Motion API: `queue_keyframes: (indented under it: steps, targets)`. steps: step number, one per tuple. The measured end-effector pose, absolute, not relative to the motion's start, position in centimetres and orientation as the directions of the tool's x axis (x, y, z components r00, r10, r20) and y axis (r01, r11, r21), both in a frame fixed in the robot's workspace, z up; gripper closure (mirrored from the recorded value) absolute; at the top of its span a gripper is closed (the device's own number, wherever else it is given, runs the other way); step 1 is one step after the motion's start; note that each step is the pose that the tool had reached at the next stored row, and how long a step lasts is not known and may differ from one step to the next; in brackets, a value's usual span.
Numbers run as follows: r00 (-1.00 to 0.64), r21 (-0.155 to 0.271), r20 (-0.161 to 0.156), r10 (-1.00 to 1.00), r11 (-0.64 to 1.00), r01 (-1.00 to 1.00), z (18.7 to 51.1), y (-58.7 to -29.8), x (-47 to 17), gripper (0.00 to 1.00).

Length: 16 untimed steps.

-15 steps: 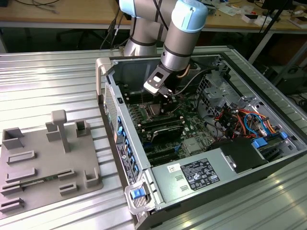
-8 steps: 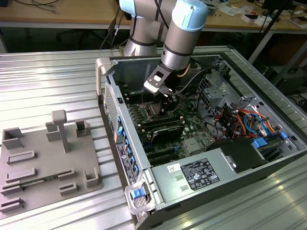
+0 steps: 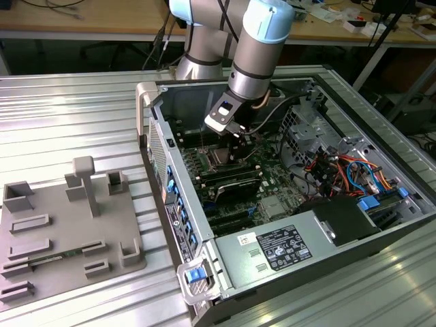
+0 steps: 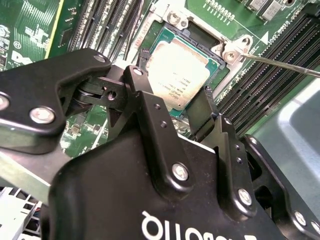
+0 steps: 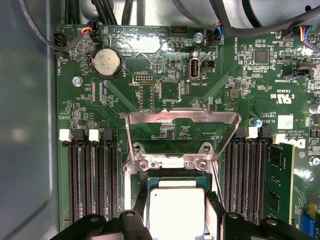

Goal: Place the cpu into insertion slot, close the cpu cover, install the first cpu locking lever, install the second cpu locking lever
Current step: 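Place the cpu into insertion slot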

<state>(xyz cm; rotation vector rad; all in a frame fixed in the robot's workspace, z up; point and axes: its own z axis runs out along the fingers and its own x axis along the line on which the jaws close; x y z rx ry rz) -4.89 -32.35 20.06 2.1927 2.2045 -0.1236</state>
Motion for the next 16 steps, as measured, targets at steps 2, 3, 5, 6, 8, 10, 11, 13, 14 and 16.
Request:
queue_keyframes:
  steps: [2,3,5,6,8,10,11,13,14,16]
  targets:
    - [-0.007,-0.035,-0.077,0.997,0.004,0.999,20.06,-32.31,-4.89,0.46]
    - [-0.007,-0.035,-0.077,0.997,0.004,0.999,20.06,-32.31,-4.89,0.46]
    - [-0.007,-0.035,-0.077,0.997,0.004,0.999,20.06,-32.29,-4.89,0.46]
    - [-0.007,-0.035,-0.077,0.997,0.004,0.999,20.06,-32.28,-4.89,0.46]
    - [-0.007,-0.035,-0.077,0.997,0.004,0.999,20.06,-32.28,-4.89,0.46]
    - [-0.007,-0.035,-0.077,0.997,0.004,0.999,20.06,-32.28,-4.89,0.46]
    - [-0.007,-0.035,-0.077,0.997,0.004,0.999,20.06,-32.28,-4.89,0.46]
    - [-0.007,-0.035,-0.077,0.997,0.004,0.999,20.05,-32.25,-4.89,0.46]
    - [-0.006,-0.035,-0.077,0.997,0.004,0.999,20.05,-32.21,-4.89,0.46]
    - [-0.007,-0.035,-0.077,0.997,0.004,0.999,19.97,-32.19,-4.89,0.46]
